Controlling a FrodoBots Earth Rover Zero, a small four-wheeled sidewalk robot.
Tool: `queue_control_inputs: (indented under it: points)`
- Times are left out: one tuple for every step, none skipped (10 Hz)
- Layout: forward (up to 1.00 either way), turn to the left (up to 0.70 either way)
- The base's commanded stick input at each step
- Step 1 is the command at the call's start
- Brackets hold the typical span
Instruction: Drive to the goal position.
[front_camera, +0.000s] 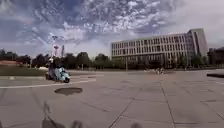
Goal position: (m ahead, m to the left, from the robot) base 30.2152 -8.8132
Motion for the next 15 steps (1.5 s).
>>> queue_control_inputs:
  points:
    - [0.00,-0.59]
    - [0.00,0.00]
    - [0.00,0.00]
    - [0.47,0.00]
    - [0.70,0.00]
    - [0.16,0.00]
    - [0.00,0.00]
    - [0.00,0.00]
    - [0.00,0.00]
    - [0.30,0.00]
    - [0.70,0.00]
    - [0.70,0.00]
    - [0.70,0.00]
    - [0.70,0.00]
    - [0.70,0.00]
